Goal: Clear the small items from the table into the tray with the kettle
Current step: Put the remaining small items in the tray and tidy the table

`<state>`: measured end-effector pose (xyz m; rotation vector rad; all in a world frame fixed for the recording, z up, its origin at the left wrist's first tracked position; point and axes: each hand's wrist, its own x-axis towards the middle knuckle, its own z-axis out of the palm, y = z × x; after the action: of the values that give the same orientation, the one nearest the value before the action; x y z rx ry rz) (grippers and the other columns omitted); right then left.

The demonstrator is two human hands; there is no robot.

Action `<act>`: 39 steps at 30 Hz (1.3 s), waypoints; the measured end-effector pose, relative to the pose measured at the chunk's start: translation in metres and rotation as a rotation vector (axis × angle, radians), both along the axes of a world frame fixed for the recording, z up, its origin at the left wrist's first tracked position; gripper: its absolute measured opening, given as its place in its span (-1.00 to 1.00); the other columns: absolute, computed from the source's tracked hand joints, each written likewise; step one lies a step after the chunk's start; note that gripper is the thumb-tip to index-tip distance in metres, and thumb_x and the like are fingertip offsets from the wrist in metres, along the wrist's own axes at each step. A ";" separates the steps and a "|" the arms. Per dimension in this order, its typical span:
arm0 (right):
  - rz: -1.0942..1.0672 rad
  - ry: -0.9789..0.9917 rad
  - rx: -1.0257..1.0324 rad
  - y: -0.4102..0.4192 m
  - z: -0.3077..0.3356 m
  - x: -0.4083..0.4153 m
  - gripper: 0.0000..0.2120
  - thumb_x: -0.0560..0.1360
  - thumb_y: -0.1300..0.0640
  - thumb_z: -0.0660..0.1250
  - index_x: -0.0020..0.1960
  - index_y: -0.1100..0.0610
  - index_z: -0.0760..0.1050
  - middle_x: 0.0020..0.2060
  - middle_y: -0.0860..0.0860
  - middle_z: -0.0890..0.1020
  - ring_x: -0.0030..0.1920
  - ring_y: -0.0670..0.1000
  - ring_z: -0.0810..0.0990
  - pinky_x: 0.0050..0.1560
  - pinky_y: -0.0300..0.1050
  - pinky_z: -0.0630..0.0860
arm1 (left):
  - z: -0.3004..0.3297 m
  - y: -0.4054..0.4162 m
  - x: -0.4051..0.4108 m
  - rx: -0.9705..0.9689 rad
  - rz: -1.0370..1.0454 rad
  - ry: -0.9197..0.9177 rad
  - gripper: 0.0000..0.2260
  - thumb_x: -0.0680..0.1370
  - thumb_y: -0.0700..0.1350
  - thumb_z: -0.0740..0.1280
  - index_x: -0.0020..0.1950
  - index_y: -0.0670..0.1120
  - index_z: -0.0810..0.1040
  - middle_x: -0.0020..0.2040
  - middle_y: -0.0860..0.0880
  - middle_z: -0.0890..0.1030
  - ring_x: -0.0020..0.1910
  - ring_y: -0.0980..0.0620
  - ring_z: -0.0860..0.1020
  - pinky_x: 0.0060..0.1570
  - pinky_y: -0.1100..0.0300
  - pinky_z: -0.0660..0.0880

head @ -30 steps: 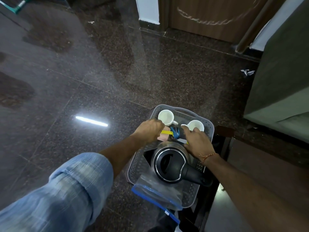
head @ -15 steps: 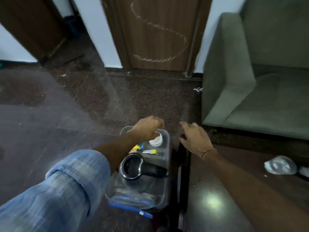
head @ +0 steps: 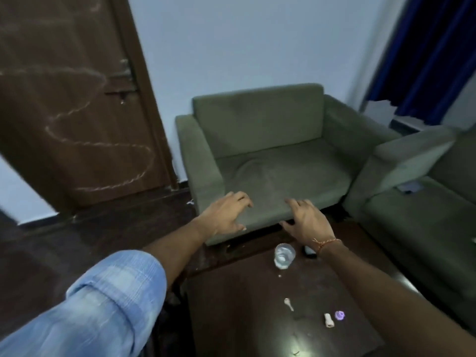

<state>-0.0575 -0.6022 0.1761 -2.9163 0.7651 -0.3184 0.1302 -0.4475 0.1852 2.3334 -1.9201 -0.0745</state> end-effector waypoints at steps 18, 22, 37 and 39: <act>-0.293 0.044 0.222 -0.094 -0.020 -0.115 -0.46 0.45 0.00 0.39 0.37 0.13 0.37 0.15 0.14 0.55 0.18 0.20 0.51 0.07 0.08 0.52 | -0.049 -0.128 -0.118 0.038 -0.131 0.136 -0.43 0.43 0.03 0.47 0.38 -0.01 0.37 0.34 0.00 0.39 0.29 -0.06 0.40 0.24 -0.01 0.42; -0.317 0.074 0.326 -0.098 -0.071 -0.131 -0.54 0.47 0.04 0.36 0.33 0.14 0.42 0.14 0.19 0.56 0.15 0.27 0.54 0.08 0.11 0.52 | -0.101 -0.129 -0.134 0.142 -0.121 0.176 -0.47 0.44 0.01 0.44 0.37 0.01 0.38 0.32 -0.01 0.42 0.26 -0.09 0.42 0.18 -0.05 0.46; -0.577 0.296 0.756 -0.114 -0.272 -0.206 -0.52 0.50 0.21 0.34 0.41 0.14 0.41 0.27 0.23 0.55 0.25 0.25 0.54 0.26 0.01 0.49 | -0.296 -0.167 -0.227 0.459 -0.163 0.371 -0.47 0.46 0.02 0.42 0.38 -0.03 0.36 0.29 -0.06 0.43 0.28 -0.14 0.41 0.21 -0.06 0.46; -0.571 0.319 0.780 -0.119 -0.293 -0.208 -0.55 0.53 0.21 0.32 0.41 0.15 0.42 0.29 0.22 0.53 0.25 0.23 0.55 0.28 0.00 0.48 | -0.320 -0.173 -0.240 0.475 -0.154 0.377 -0.48 0.44 0.03 0.43 0.34 -0.05 0.38 0.28 -0.06 0.43 0.27 -0.14 0.42 0.18 -0.05 0.45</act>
<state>-0.2657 -0.7209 -0.1171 -1.9927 1.3795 0.3489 -0.1102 -0.6206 -0.1344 2.1921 -2.0360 -1.0072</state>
